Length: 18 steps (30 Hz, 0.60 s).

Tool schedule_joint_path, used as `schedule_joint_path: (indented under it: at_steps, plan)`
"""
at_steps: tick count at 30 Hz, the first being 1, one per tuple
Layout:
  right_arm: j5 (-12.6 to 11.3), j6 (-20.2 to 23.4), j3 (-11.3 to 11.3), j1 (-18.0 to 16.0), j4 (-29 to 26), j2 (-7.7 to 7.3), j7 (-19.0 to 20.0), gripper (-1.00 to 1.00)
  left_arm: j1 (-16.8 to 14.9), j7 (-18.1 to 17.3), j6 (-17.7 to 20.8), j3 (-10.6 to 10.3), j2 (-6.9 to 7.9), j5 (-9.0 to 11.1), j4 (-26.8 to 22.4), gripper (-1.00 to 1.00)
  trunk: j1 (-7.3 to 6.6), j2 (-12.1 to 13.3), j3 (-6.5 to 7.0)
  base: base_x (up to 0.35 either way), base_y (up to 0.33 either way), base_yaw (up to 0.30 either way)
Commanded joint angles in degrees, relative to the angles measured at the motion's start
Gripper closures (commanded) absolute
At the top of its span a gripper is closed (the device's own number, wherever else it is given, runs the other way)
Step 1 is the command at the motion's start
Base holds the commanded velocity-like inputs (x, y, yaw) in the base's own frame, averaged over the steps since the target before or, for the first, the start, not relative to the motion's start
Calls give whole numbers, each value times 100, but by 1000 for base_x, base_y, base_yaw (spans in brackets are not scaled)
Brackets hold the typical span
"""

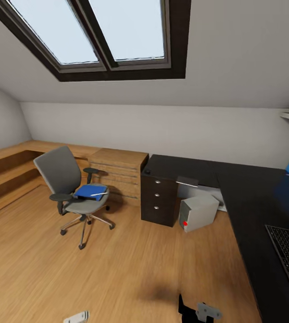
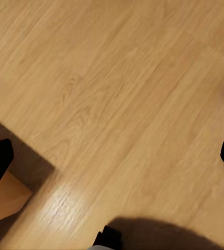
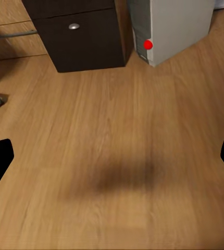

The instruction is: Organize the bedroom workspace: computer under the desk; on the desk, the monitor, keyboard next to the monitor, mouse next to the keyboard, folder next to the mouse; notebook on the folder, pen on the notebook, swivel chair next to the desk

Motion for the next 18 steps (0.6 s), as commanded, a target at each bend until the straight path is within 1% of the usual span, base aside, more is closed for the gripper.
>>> schedule_joint_path:
  at_steps: [1,15,16,17,18]
  plan:
    - [-55,-19,48,-7,12,3,8,-100,-5,35,-27,-47,6,61,-2,-100,4,-5,-8,330,26,0]
    - [-48,-23,48,-7,12,4,-7,-100,-5,35,-37,-45,6,65,13,-100,4,-5,-8,330,90,0]
    - [-46,-19,48,-7,7,3,-10,-100,-5,35,-280,-43,6,67,16,-100,4,-5,-8,330,17,0]
    - [-43,-27,48,-7,5,0,-1,-100,-5,22,-414,-43,8,68,16,-100,4,-5,-8,330,9,0]
    - [-39,-32,48,-7,2,-6,5,-100,-4,7,-471,-45,10,69,14,-100,4,-5,-8,330,6,0]
